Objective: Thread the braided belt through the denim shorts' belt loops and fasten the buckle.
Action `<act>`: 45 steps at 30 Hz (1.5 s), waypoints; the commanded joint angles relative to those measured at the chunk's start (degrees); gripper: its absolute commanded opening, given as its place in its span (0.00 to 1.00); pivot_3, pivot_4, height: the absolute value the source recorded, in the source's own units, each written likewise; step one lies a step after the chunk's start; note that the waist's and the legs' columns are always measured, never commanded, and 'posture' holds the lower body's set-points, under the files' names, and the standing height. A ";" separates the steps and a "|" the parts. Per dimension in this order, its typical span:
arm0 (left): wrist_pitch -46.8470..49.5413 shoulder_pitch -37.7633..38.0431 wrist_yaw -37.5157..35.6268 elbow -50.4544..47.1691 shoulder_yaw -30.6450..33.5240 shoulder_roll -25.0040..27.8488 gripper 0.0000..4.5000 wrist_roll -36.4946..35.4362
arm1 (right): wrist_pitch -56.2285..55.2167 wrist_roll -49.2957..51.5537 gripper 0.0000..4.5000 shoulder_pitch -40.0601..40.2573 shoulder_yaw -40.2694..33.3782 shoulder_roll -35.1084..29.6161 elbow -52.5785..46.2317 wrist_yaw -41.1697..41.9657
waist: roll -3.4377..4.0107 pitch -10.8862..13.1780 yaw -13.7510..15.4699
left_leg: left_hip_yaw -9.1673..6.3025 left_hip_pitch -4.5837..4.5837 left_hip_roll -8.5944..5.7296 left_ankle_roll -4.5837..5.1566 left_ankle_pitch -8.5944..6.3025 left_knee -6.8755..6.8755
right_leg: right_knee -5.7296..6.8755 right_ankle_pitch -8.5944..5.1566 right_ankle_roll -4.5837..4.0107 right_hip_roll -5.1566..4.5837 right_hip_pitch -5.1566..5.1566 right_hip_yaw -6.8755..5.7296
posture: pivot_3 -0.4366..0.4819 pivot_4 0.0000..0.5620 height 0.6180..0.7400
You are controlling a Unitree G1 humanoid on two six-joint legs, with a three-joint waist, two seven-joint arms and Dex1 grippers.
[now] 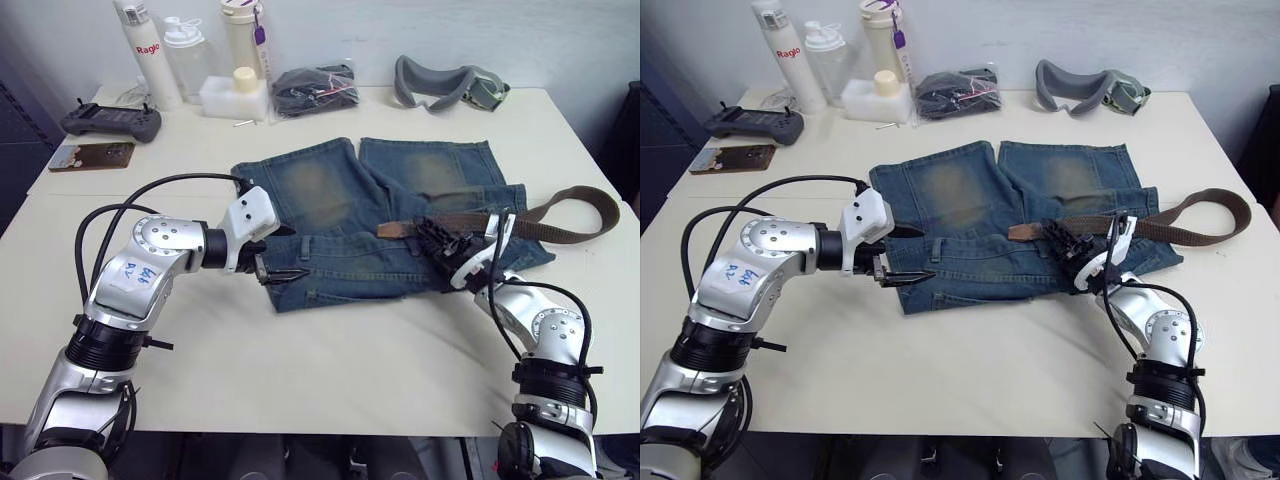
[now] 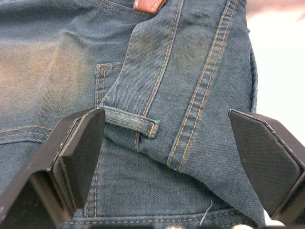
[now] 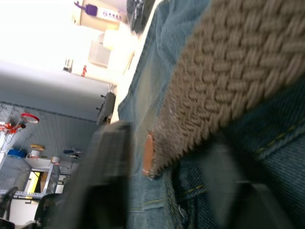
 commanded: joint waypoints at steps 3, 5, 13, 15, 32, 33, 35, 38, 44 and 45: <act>-0.46 0.30 0.56 -1.31 0.92 0.11 1.00 0.11 | -0.04 -1.26 0.02 -0.32 -2.32 -3.51 0.09 4.74 | 0.00 0.00 0.18 | 0.00 0.01 0.00 0.00 0.00 0.00 | -0.01 0.00 0.00 -0.01 0.02 -0.01 | 0.48 0.27 0.31; -0.54 0.63 0.63 -1.27 0.84 0.25 1.00 0.30 | 0.56 -0.95 0.02 -0.47 -3.75 -5.87 1.55 6.32 | 0.00 0.00 0.21 | 0.00 0.00 -0.02 0.01 -0.01 0.00 | -0.02 0.00 0.00 -0.03 0.02 -0.01 | 0.48 0.27 0.31; -0.74 1.07 0.57 -1.29 0.82 0.28 1.00 0.57 | 5.87 -0.97 0.02 -0.76 -4.95 -11.99 5.83 9.72 | 0.00 0.00 0.07 | 0.01 0.01 0.01 0.01 -0.01 0.00 | -0.03 0.00 0.00 0.00 0.02 -0.01 | 0.48 0.27 0.31; -0.67 1.17 0.60 -1.45 0.79 0.23 1.00 0.55 | 7.03 -1.08 0.02 -0.48 -5.16 -12.16 6.35 9.74 | 0.00 0.00 -0.01 | 0.04 0.01 0.02 0.02 -0.01 -0.01 | -0.03 0.00 0.00 0.00 0.02 0.00 | 0.48 0.27 0.31; -0.90 1.75 0.31 -1.80 0.49 0.56 1.00 0.81 | 15.27 6.04 0.02 -0.53 -8.87 -11.90 7.42 7.48 | 0.00 0.00 0.04 | 0.05 0.01 0.03 0.02 -0.01 -0.02 | -0.04 0.00 0.00 0.01 0.02 -0.02 | 0.48 0.27 0.31; -0.91 1.71 0.30 -1.79 0.41 0.51 1.00 0.83 | 16.17 5.90 0.02 -0.41 -8.42 -12.41 7.44 7.36 | 0.00 0.00 0.04 | 0.06 0.00 0.03 0.02 -0.01 -0.02 | -0.05 0.00 0.00 0.00 0.02 -0.01 | 0.48 0.27 0.31; -1.04 1.62 0.16 -1.69 0.22 0.42 1.00 0.86 | 17.40 5.78 0.02 -0.38 -7.77 -13.05 7.69 7.45 | 0.00 0.00 0.05 | 0.06 0.00 0.03 0.02 -0.01 -0.02 | -0.05 0.00 0.00 0.00 0.02 -0.01 | 0.48 0.27 0.31; -1.26 1.51 -0.01 -1.53 0.04 0.45 1.00 0.98 | 18.92 5.33 0.02 -0.58 -6.72 -13.17 8.01 7.63 | 0.00 0.00 0.08 | 0.06 0.00 0.03 0.02 -0.01 -0.02 | -0.05 0.00 0.00 0.00 0.02 -0.01 | 0.48 0.27 0.31; -1.33 1.47 0.09 -1.56 -0.08 0.44 1.00 1.17 | 15.39 2.47 0.02 -1.42 -4.08 -6.75 6.67 5.21 | 0.00 0.00 -0.07 | 0.06 0.01 0.04 0.03 -0.02 -0.02 | -0.07 0.00 0.00 0.01 0.03 -0.01 | 0.48 0.27 0.31; -1.29 1.48 0.09 -1.62 -0.08 0.47 1.00 1.17 | 15.25 2.95 0.02 -1.54 -3.54 -5.37 5.60 4.48 | 0.00 0.00 -0.24 | 0.07 0.02 0.05 0.03 -0.02 -0.03 | -0.07 0.00 0.00 0.02 0.03 -0.01 | 0.48 0.27 0.31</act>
